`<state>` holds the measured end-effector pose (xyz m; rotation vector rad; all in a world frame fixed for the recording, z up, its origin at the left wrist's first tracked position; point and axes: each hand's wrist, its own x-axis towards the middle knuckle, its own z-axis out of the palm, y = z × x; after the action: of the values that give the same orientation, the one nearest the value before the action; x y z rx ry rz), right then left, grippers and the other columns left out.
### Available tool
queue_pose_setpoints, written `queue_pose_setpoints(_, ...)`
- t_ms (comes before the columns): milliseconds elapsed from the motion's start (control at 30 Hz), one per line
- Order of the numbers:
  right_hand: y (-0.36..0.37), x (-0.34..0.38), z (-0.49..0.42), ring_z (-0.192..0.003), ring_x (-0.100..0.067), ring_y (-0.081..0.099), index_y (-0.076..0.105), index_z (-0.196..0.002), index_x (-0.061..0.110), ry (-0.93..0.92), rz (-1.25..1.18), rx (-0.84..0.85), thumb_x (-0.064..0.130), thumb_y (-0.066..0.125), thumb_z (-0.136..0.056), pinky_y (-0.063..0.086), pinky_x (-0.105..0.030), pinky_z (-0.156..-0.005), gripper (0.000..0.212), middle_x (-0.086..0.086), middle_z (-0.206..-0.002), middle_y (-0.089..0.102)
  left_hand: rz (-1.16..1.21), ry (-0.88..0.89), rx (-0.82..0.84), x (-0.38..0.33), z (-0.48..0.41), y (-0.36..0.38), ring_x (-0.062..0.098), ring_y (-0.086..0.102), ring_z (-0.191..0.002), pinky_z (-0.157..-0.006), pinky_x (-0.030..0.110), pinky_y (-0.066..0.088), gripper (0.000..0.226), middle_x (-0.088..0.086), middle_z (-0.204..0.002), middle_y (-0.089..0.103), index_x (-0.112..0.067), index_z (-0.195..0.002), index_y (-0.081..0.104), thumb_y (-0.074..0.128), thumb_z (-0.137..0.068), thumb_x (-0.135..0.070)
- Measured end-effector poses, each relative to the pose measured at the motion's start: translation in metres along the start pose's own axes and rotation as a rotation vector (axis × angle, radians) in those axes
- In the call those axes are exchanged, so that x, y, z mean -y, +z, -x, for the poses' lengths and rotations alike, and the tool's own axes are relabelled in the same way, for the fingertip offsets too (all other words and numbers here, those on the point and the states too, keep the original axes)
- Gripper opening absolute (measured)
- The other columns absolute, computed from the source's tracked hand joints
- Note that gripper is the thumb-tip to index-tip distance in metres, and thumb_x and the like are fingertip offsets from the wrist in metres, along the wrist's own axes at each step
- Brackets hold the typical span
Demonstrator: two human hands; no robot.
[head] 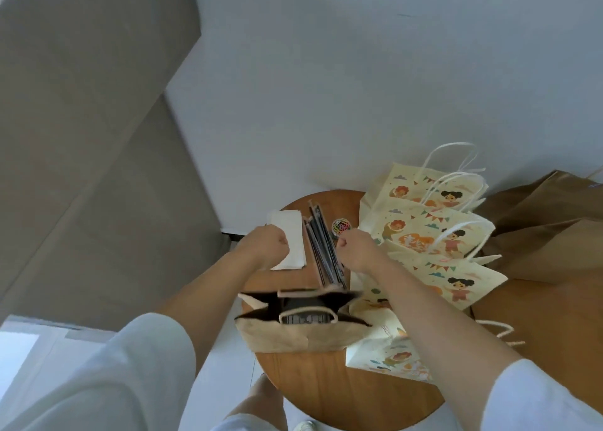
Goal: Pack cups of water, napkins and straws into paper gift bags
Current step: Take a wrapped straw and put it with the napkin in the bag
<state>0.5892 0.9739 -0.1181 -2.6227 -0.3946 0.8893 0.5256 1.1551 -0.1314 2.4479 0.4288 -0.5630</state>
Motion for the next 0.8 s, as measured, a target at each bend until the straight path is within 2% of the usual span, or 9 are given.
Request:
queue_pose_setpoints(67,0.002,0.001,-0.029,-0.049,-0.018,0.034,0.031,-0.051,0.012,0.059,-0.073,0.026,-0.004,0.035,-0.084,0.033,-0.029,-0.051,0.036,-0.004,-0.052,0.032,-0.033,0.032,0.056,-0.004,-0.031,0.0,0.024,0.06,-0.1,-0.084,0.033,0.051,0.03,0.007,-0.111,0.066,-0.006,-0.107,0.068,0.043,-0.092,-0.014)
queue_pose_setpoints(133,0.005,0.0,-0.057,-0.045,-0.017,0.032,0.03,-0.05,0.013,0.144,-0.109,0.016,-0.007,0.036,-0.082,0.031,-0.026,-0.047,0.038,-0.004,-0.05,0.031,-0.071,0.067,0.118,-0.006,-0.066,0.003,0.024,0.058,-0.103,-0.087,0.033,0.05,0.031,0.006,-0.116,0.064,-0.008,-0.111,0.067,0.041,-0.094,-0.016)
queue_pose_setpoints(233,0.011,-0.007,-0.101,-0.057,-0.021,0.048,0.036,-0.058,0.011,0.292,-0.156,-0.038,-0.007,0.04,-0.085,0.034,-0.024,-0.048,0.033,-0.005,-0.059,0.041,-0.099,0.107,0.223,-0.008,-0.114,0.015,0.023,0.057,-0.106,-0.083,0.025,0.045,0.031,0.007,-0.118,0.063,-0.006,-0.108,0.067,0.039,-0.097,-0.014)
queue_pose_setpoints(333,0.018,-0.013,-0.141,-0.095,-0.031,0.061,0.056,-0.088,-0.002,0.433,-0.24,-0.049,-0.004,0.046,-0.089,0.045,-0.027,-0.067,0.01,-0.013,-0.09,0.061,-0.143,0.128,0.317,-0.009,-0.146,0.03,0.025,0.059,-0.096,-0.071,0.03,0.044,0.026,0.011,-0.105,0.065,-0.006,-0.081,0.061,0.04,-0.095,-0.011)
queue_pose_setpoints(400,0.023,-0.017,-0.165,-0.11,-0.032,0.057,0.052,-0.116,-0.007,0.527,-0.301,-0.082,-0.002,0.05,-0.09,0.046,-0.029,-0.081,0.027,-0.019,-0.116,0.059,-0.159,0.137,0.361,-0.007,-0.163,0.037,0.026,0.06,-0.092,-0.077,0.035,0.049,0.026,0.012,-0.101,0.065,-0.003,-0.084,0.063,0.041,-0.095,-0.013)
queue_pose_setpoints(433,0.027,-0.02,-0.176,-0.113,-0.032,0.055,0.048,-0.121,-0.007,0.561,-0.325,-0.091,-0.001,0.051,-0.09,0.045,-0.03,-0.085,0.032,-0.019,-0.121,0.057,-0.158,0.137,0.372,-0.005,-0.171,0.039,0.026,0.06,-0.092,-0.079,0.037,0.051,0.026,0.012,-0.1,0.066,-0.002,-0.09,0.066,0.042,-0.095,-0.013)
queue_pose_setpoints(533,0.035,-0.026,-0.199,-0.114,-0.032,0.054,0.05,-0.121,-0.006,0.632,-0.356,-0.117,0.001,0.053,-0.09,0.044,-0.03,-0.088,0.032,-0.019,-0.123,0.057,-0.119,0.135,0.378,-0.001,-0.192,0.044,0.026,0.061,-0.091,-0.081,0.037,0.052,0.027,0.012,-0.1,0.066,-0.003,-0.097,0.068,0.043,-0.094,-0.013)
queue_pose_setpoints(667,0.05,-0.035,-0.209,-0.105,-0.032,0.057,0.058,-0.11,-0.002,0.607,-0.254,-0.145,-0.004,0.044,-0.089,0.043,-0.029,-0.077,0.025,-0.017,-0.111,0.061,-0.055,0.122,0.395,0.003,-0.205,0.052,0.027,0.06,-0.096,-0.085,0.038,0.051,0.028,0.012,-0.107,0.066,-0.004,-0.105,0.067,0.043,-0.095,-0.014)
queue_pose_setpoints(800,0.054,-0.045,-0.214,-0.103,-0.035,0.057,0.058,-0.111,-0.001,0.561,-0.167,-0.133,-0.001,0.046,-0.089,0.049,-0.038,-0.085,0.025,-0.02,-0.109,0.062,-0.032,0.109,0.416,0.012,-0.207,0.06,0.026,0.061,-0.095,-0.084,0.037,0.05,0.028,0.012,-0.106,0.066,-0.005,-0.104,0.067,0.043,-0.096,-0.016)
